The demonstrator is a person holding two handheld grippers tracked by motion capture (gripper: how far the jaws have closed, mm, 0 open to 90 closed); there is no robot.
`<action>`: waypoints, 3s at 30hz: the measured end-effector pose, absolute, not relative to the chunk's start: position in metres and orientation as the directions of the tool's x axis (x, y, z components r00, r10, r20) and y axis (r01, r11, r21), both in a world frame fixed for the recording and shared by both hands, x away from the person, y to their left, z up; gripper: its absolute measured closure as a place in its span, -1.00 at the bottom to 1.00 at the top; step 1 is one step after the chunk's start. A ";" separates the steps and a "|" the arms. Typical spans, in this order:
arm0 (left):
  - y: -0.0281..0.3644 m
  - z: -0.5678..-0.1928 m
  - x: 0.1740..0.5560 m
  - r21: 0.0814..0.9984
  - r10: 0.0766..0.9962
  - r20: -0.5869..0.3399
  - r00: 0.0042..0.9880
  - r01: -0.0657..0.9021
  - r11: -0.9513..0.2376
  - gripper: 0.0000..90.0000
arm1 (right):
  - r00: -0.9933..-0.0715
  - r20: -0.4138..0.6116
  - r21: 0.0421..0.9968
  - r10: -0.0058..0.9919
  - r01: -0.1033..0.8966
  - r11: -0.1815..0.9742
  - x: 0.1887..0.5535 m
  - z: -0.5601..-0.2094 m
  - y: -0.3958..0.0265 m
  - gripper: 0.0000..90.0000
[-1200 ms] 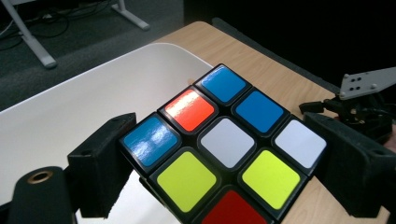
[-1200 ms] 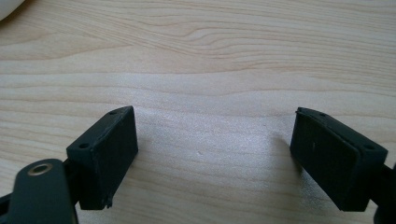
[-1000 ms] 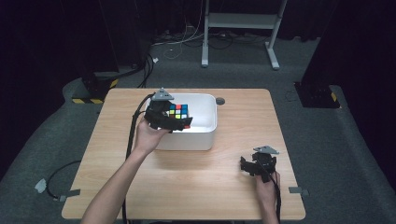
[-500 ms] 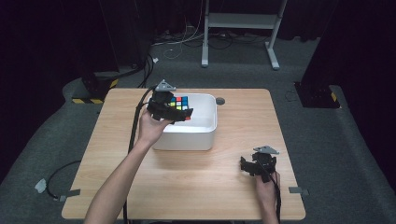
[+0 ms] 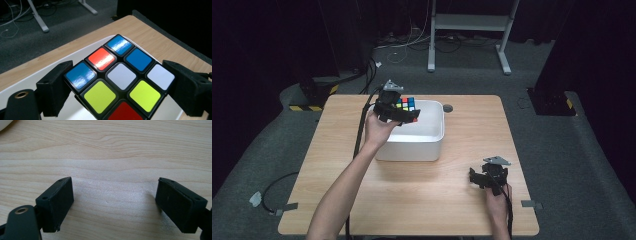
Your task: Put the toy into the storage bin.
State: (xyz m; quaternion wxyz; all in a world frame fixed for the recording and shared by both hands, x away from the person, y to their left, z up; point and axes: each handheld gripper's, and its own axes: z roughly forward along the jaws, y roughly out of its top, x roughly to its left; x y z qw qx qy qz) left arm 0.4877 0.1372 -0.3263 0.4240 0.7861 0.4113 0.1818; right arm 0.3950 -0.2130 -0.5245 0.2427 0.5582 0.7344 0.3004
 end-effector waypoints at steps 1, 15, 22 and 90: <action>0.137 -0.327 0.490 0.813 0.804 -0.064 0.591 0.498 -0.302 -0.70 | -0.259 -0.021 0.712 0.966 0.674 0.197 0.395 -0.524 -0.213 -0.68; 0.132 -0.329 0.510 0.807 0.830 -0.075 0.552 0.523 -0.274 -0.70 | -0.259 -0.021 0.712 0.966 0.674 0.196 0.395 -0.524 -0.213 -0.68; 0.136 -0.337 0.521 0.794 0.847 -0.089 0.524 0.550 -0.257 -0.70 | -0.259 -0.021 0.712 0.966 0.674 0.196 0.395 -0.524 -0.213 -0.68; 0.123 -0.379 0.552 0.689 0.889 -0.062 0.453 0.664 -0.290 -0.70 | -0.273 -0.024 0.713 0.962 0.670 0.208 0.395 -0.524 -0.213 -0.68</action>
